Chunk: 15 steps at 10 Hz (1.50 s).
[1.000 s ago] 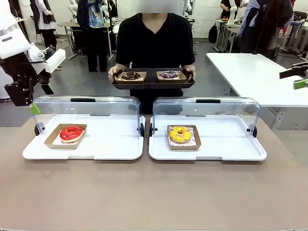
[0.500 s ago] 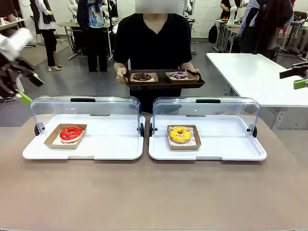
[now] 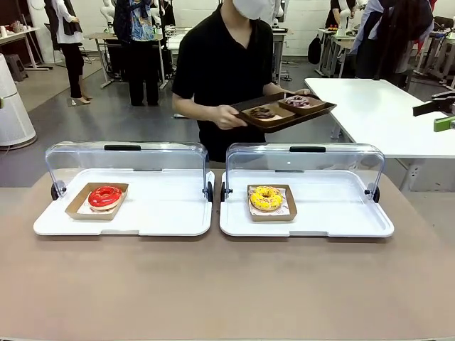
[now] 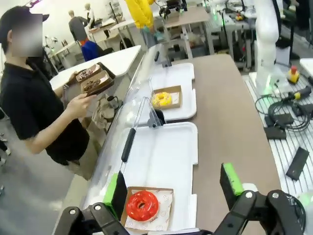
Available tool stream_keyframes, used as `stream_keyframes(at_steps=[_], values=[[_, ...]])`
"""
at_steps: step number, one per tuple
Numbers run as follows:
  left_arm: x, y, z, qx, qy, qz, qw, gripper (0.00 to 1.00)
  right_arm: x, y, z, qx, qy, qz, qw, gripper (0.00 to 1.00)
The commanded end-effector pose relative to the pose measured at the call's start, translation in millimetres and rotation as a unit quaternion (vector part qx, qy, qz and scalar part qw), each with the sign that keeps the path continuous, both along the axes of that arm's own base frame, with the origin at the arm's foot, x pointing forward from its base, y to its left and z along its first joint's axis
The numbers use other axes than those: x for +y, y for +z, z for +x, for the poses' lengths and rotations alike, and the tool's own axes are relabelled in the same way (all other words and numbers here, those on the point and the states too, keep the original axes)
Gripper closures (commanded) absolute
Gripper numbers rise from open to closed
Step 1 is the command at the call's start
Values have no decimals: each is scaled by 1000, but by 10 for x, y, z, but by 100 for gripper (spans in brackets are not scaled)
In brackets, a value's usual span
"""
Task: Provide the desired donut to the person.
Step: Place the picked Paper togo box onto the Handle tray extended by the person.
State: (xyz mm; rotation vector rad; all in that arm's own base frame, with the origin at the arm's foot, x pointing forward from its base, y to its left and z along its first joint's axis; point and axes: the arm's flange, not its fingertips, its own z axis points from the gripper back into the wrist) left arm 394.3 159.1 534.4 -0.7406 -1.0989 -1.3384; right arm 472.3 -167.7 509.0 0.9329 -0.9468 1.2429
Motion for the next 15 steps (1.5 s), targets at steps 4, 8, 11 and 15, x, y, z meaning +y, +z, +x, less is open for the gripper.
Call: stream_keyframes(at_steps=[4,8,11,15], values=[[591,-236,-5,70,31,-44,996,0,10,6,-4,0,4,3,1000,0],[662,-328,-109,68,31,-46,996,0,10,6,-4,0,4,3,1000,0],[662,-328,-109,68,31,-46,996,0,10,6,-4,0,4,3,1000,0],[662,-328,-109,68,31,-46,996,0,10,6,-4,0,4,3,1000,0]])
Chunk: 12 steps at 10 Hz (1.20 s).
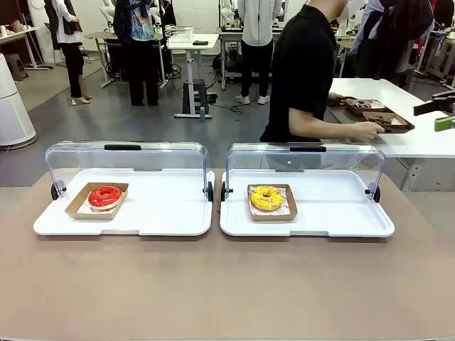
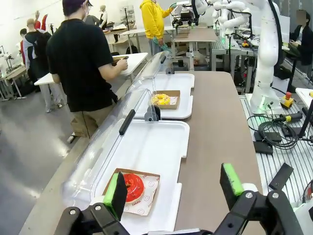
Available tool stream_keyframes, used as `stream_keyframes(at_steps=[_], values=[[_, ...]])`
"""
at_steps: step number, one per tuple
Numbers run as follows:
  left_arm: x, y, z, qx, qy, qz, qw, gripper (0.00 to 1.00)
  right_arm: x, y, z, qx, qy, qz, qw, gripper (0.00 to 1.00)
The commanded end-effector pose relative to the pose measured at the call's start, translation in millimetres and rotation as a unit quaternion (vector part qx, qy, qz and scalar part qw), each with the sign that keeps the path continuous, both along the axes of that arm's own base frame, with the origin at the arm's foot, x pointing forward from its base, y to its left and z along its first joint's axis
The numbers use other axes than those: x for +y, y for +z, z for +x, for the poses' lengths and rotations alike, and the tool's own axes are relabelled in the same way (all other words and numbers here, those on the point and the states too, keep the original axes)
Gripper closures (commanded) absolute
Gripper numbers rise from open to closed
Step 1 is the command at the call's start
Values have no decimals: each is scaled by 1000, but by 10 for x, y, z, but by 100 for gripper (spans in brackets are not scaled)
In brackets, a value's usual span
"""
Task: Provide the desired donut to the person.
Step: Place the picked Paper togo box onto the Handle tray extended by the person.
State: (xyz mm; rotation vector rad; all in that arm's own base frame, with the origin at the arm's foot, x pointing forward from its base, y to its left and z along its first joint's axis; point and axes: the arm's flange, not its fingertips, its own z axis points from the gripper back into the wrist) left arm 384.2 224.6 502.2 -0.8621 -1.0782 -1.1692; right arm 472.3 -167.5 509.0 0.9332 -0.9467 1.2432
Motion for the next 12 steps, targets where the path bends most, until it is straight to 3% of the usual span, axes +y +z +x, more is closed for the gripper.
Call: stream_keyframes(at_steps=[1,12], values=[[7,-6,-8,-1,2,8,1000,0,8,6,-5,0,4,3,1000,0],[7,-6,-8,-1,2,8,1000,0,8,6,-5,0,4,3,1000,0]])
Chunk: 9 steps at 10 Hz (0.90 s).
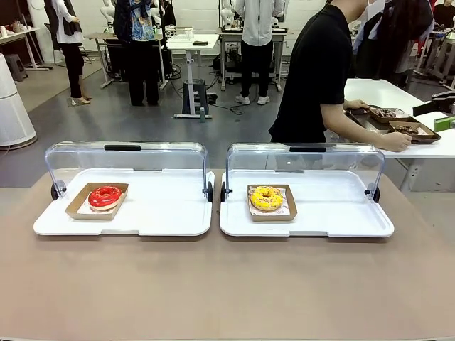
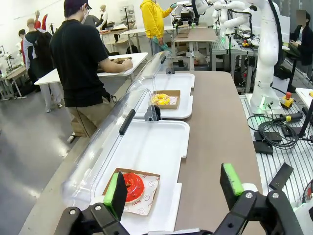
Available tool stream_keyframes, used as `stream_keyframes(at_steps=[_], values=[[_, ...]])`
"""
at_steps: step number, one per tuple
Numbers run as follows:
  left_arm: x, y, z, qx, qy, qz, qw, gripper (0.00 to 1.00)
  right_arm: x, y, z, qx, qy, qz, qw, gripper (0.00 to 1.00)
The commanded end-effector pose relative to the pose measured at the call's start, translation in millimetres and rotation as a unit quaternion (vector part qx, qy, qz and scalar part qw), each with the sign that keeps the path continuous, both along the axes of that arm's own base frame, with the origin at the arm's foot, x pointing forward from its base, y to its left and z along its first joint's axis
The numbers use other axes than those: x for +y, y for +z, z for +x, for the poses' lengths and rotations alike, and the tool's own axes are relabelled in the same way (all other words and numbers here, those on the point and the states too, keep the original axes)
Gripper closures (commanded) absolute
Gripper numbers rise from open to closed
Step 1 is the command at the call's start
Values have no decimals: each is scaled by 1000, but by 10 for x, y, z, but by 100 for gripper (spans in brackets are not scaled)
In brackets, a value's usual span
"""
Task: Provide the desired donut to the person.
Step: Place the picked Paper togo box onto the Handle tray extended by the person.
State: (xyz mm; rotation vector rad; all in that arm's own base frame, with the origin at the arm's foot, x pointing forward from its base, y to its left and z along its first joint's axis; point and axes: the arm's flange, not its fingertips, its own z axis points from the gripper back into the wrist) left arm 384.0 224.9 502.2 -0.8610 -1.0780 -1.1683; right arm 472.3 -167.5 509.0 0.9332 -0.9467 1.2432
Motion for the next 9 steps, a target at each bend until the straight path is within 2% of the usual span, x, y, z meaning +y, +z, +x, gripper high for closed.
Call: stream_keyframes(at_steps=[1,9], values=[[4,-7,-6,-1,1,7,1000,0,8,6,-5,0,4,3,1000,0],[4,-7,-6,-1,1,7,1000,0,8,6,-5,0,4,3,1000,0]])
